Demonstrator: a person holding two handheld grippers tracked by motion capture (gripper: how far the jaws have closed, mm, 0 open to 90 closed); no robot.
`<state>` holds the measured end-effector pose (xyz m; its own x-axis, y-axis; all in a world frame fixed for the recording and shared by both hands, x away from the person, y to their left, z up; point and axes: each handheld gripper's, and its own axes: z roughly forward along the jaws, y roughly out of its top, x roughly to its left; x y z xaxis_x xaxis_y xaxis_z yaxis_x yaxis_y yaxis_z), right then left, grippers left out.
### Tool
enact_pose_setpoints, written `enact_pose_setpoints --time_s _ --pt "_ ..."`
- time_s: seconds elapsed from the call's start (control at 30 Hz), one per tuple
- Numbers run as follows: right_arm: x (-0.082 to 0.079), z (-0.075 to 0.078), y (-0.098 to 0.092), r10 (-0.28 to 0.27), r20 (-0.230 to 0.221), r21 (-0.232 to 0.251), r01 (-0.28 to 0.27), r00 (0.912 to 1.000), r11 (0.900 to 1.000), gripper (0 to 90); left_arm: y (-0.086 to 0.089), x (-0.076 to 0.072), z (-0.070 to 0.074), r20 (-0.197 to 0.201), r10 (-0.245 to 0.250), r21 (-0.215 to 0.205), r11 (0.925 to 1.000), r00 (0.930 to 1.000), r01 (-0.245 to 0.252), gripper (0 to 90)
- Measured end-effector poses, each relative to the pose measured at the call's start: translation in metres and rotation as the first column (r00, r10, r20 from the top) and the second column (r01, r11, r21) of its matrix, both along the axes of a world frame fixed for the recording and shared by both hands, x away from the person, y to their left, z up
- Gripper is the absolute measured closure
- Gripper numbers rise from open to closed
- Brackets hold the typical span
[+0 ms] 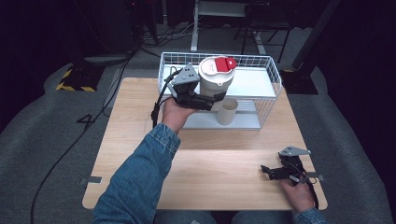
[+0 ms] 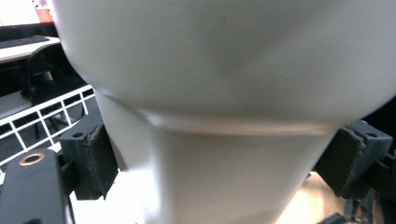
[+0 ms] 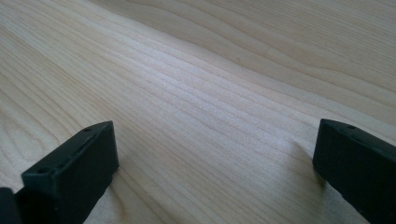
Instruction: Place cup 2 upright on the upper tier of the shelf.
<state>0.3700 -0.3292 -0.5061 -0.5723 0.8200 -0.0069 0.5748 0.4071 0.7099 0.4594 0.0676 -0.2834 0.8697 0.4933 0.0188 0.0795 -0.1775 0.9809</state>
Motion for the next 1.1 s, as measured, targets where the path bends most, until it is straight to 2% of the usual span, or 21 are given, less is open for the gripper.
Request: enact_pose_setpoints --time_s 0.2,0.47,0.53,0.77,1.0,1.1 --pt "0.0 0.0 0.0 0.0 0.0 0.0 0.0 1.0 1.0 0.1 -0.005 0.017 0.006 -0.014 0.04 -0.029 0.9988 0.9991 -0.04 14.2" --pt "0.0 0.0 0.0 0.001 0.0 0.002 -0.001 1.0 1.0 0.1 -0.011 0.041 0.012 -0.022 0.103 -0.028 0.9942 0.9944 -0.104 14.2" --pt "0.0 0.0 0.0 0.001 0.0 0.001 -0.001 1.0 1.0 0.1 -0.011 0.043 0.012 -0.024 0.109 -0.029 0.9936 0.9938 -0.109 14.2" --pt "0.0 0.0 0.0 0.0 0.0 0.003 0.0 1.0 1.0 0.1 -0.019 0.063 0.006 -0.051 0.163 -0.023 0.9861 0.9853 -0.164 14.2" --pt "0.0 0.0 0.0 0.0 0.001 0.003 0.0 1.0 1.0 0.1 -0.024 0.073 0.002 -0.055 0.195 -0.003 0.9807 0.9792 -0.196 14.2" --pt "0.0 0.0 0.0 0.0 0.001 0.002 0.0 1.0 1.0 0.1 -0.026 0.079 -0.004 -0.068 0.227 0.004 0.9739 0.9715 -0.227 14.2"
